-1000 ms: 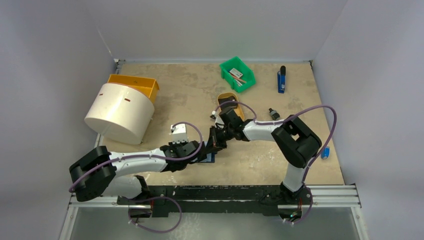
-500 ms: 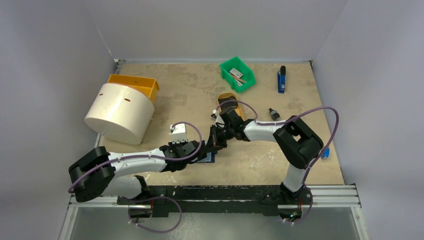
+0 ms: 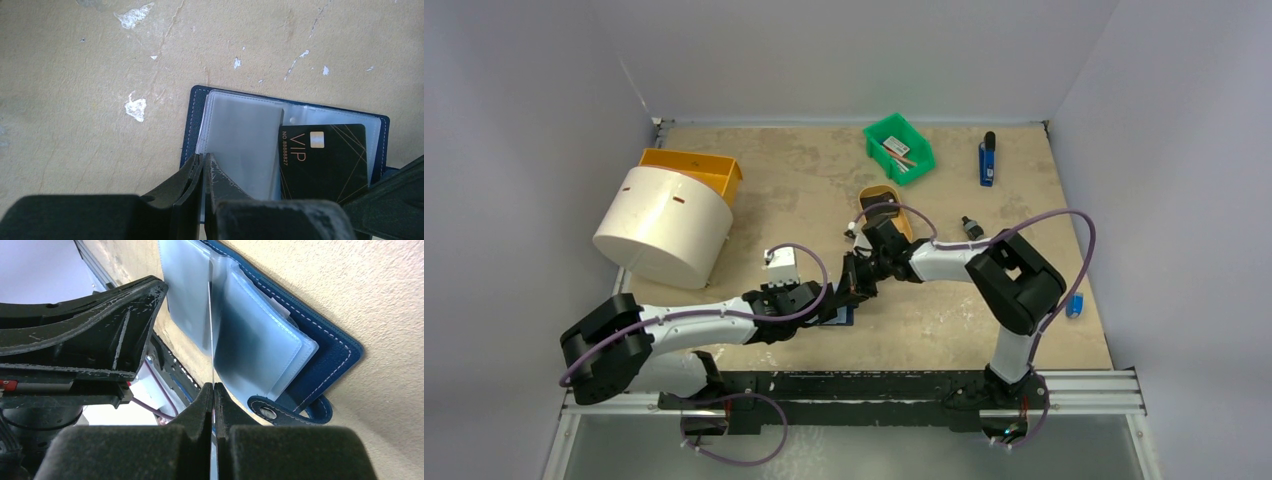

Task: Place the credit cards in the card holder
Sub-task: Insert the credit card into the card holder.

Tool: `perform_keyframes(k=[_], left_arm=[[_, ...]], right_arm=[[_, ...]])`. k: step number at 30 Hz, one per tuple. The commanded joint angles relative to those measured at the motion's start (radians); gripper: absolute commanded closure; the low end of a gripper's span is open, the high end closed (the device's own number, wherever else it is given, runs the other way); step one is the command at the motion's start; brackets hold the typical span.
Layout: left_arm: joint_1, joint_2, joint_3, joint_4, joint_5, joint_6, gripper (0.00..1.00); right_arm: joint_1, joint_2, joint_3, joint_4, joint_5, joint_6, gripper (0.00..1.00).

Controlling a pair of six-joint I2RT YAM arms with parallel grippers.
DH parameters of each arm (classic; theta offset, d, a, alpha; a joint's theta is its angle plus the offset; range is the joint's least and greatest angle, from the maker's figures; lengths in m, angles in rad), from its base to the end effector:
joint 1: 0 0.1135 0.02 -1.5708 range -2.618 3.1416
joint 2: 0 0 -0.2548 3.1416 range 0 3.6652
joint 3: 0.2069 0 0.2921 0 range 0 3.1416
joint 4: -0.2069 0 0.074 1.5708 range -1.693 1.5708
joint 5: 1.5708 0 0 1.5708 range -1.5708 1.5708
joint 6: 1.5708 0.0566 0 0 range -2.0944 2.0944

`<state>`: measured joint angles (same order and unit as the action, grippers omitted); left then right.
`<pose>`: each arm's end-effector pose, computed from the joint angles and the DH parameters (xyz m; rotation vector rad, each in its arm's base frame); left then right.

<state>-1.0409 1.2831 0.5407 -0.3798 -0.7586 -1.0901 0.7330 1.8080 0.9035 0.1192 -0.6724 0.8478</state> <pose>0.1594 -0.1950 0.1051 -0.2627 2.2685 -0.0152 0.2643 0.2854 0.0899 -0.2333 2.6940 1.4458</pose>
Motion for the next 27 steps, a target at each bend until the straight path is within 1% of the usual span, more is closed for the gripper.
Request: perform_keyframes(k=[1,7,13,17,22,27], left_arm=[[0.004,-0.024,-0.007,0.017,-0.013,-0.024,0.95],[0.004,-0.025,-0.006,0.015,-0.01,-0.022,0.95],[0.003,-0.022,-0.007,0.017,-0.01,-0.022,0.95],[0.003,-0.021,-0.008,0.02,-0.006,-0.022,0.96],[0.003,-0.026,-0.01,0.012,-0.006,-0.024,0.96],[0.004,-0.063,-0.001,-0.027,-0.027,-0.027,0.96]], right_arm=[[0.005,0.021,0.038,0.018,-0.047,-0.007,1.0],[0.009,0.036,0.034,0.049,-0.064,0.008,1.0],[0.009,0.053,0.031,0.128,-0.08,0.058,1.0],[0.008,0.077,0.046,0.148,-0.084,0.072,1.0],[0.008,0.092,0.041,0.172,-0.072,0.092,1.0],[0.008,0.094,0.033,0.171,-0.036,0.101,1.0]])
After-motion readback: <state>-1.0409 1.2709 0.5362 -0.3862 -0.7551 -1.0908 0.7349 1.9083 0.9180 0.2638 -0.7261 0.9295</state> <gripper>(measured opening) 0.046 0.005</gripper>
